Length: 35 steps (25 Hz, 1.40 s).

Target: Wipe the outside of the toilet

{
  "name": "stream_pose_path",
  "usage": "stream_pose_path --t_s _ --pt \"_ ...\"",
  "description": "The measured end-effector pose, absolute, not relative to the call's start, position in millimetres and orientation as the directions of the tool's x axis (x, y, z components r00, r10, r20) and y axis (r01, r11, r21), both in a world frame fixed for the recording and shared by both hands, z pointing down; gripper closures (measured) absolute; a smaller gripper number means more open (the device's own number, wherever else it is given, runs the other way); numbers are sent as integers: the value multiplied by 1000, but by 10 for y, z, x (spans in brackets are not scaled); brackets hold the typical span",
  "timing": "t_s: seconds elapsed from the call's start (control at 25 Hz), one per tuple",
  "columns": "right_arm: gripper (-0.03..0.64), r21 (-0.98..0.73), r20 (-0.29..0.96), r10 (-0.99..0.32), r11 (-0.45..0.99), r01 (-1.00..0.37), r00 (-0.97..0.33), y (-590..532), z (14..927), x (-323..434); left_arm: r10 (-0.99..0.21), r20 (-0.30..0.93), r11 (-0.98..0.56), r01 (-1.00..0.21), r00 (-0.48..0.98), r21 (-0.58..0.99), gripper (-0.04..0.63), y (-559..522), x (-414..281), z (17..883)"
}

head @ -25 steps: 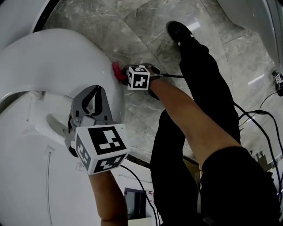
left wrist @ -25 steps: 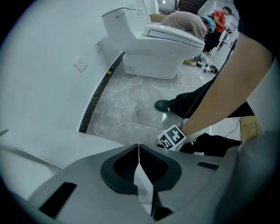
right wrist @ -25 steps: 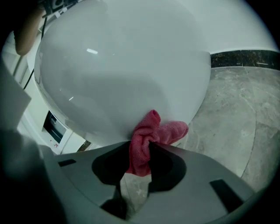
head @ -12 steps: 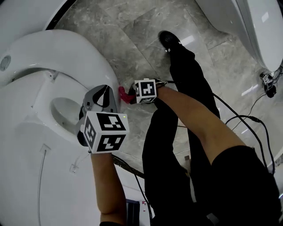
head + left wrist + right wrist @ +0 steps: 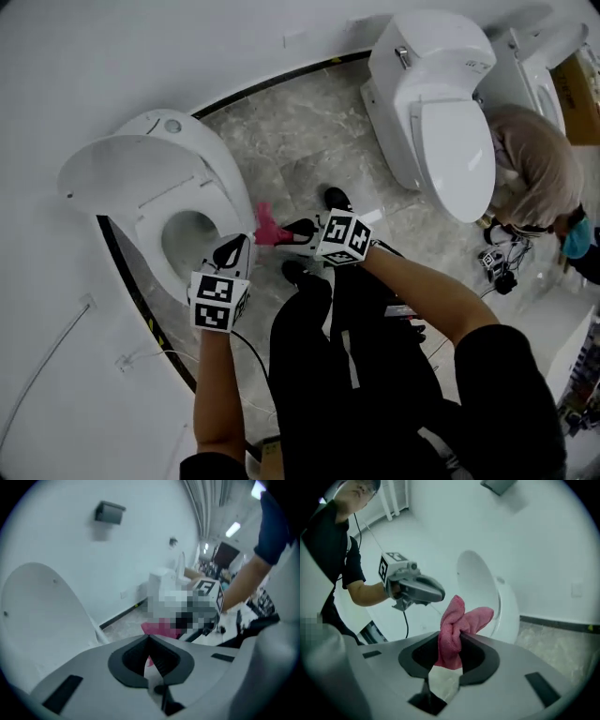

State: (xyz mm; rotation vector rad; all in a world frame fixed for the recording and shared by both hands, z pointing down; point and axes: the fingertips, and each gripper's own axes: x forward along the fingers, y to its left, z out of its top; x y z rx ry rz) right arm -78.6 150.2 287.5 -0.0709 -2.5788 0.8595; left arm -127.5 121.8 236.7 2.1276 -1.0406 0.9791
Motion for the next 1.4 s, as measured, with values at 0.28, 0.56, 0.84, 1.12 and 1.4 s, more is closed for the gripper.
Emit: stream_pose_path --t_s 0.28,0.56,0.84,1.12,1.4 --pt "491 -361 225 -152 904 -227 -962 796 393 -504 -764 338 -419 -822 549 386 578 1010 -1557 110" --pt "491 -160 11 -389 908 -386 -921 828 -1406 156 -871 16 -462 -831 491 310 578 1408 -1617 -1326" --pt "491 -72 -130 -466 885 -461 -875 1248 -2052 576 -890 -165 -456 -841 425 293 578 1879 -1543 -1795" --pt "491 -60 -104 -520 854 -516 -848 2183 -2005 1278 -934 -175 -347 -906 311 241 578 2871 -1038 -1958" --pt "490 -77 -52 -545 838 -541 -837 3030 -1721 1929 -927 -122 -375 -896 355 237 578 3658 -361 -1894"
